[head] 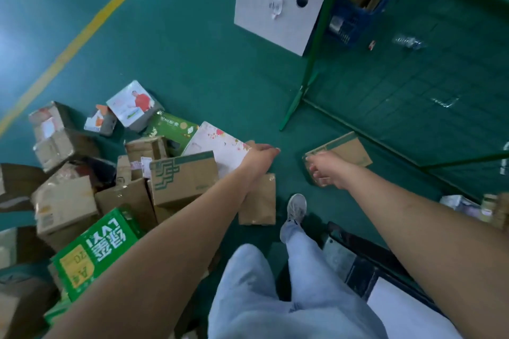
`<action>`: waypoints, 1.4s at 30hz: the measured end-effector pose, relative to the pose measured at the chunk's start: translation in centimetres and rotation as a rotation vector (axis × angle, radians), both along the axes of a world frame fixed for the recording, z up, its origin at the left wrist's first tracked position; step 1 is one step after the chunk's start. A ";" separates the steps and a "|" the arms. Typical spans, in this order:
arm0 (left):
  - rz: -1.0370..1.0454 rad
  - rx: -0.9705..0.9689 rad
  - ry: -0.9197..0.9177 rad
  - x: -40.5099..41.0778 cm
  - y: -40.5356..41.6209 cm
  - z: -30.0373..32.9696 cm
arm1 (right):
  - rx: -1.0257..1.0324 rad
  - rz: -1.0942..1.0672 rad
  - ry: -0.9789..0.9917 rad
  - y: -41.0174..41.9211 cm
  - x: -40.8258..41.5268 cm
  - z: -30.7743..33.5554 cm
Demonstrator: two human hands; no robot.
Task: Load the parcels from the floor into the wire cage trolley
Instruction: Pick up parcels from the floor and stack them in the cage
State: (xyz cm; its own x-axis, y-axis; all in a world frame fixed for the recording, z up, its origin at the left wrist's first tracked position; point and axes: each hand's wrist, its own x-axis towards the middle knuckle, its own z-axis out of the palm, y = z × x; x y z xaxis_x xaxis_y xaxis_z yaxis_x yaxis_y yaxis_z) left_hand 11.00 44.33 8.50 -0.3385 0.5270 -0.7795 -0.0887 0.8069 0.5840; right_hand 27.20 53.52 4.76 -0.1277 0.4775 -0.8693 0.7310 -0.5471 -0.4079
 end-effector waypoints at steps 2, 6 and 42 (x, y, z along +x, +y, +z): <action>0.003 -0.033 -0.007 -0.1 2.6 -2.9 | -0.022 0.037 -0.044 3.0 0.2 -2.7; 0.015 -0.077 -0.019 0.1 7.2 -9.0 | -0.056 0.065 -0.098 8.0 1.1 -8.7; 0.254 -0.402 -0.300 11.8 27.5 -64.2 | 0.275 0.103 -0.465 30.7 14.9 -59.6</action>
